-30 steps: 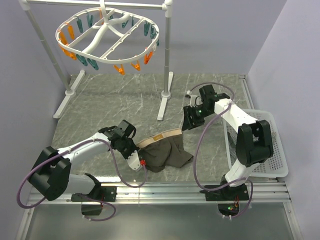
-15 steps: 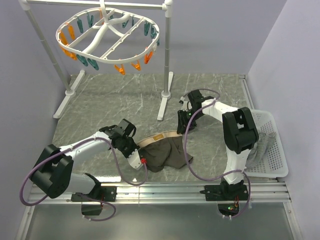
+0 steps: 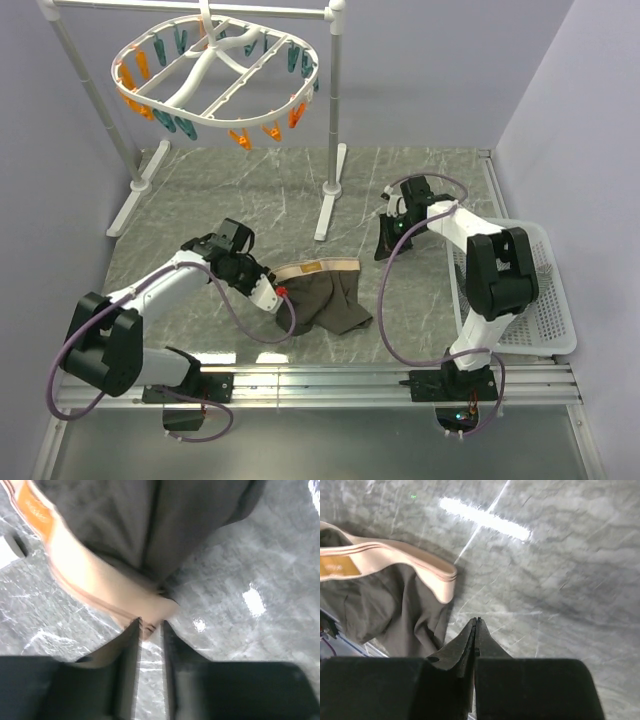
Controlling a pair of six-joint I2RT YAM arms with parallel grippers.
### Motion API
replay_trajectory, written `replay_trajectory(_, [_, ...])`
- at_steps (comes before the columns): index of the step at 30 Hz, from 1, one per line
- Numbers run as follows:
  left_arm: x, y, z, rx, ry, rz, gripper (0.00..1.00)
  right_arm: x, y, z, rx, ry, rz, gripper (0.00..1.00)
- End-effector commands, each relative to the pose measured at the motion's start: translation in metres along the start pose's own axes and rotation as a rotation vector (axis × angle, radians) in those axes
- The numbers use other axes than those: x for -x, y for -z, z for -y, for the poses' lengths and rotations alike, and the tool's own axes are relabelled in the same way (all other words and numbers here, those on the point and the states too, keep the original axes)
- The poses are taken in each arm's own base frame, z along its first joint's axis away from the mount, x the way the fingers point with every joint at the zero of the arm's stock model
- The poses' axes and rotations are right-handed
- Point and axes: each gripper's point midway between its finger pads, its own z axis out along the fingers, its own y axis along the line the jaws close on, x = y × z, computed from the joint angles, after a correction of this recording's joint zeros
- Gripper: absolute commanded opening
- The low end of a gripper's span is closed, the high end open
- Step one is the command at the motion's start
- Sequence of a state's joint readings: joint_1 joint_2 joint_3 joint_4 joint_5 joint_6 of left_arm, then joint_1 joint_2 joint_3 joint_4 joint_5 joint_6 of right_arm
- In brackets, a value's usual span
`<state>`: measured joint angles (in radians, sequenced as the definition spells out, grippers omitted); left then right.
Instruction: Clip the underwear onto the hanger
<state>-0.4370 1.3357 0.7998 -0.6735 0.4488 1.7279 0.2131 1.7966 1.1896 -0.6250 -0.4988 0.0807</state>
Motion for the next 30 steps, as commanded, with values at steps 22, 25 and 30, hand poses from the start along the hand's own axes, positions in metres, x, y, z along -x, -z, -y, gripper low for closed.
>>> replay_trajectory(22, [-0.012,0.062,-0.03,0.227,1.656,0.383,0.66,0.005,-0.011,-0.034,0.208,-0.081,0.133,0.41])
replay_trajectory(25, [-0.025,0.053,-0.03,0.172,1.786,0.383,0.67,0.003,-0.016,-0.03,0.194,-0.084,0.116,0.41])
replay_trajectory(30, [-0.031,0.033,-0.014,0.051,1.905,0.345,0.68,-0.002,-0.026,-0.027,0.188,-0.101,0.074,0.41])
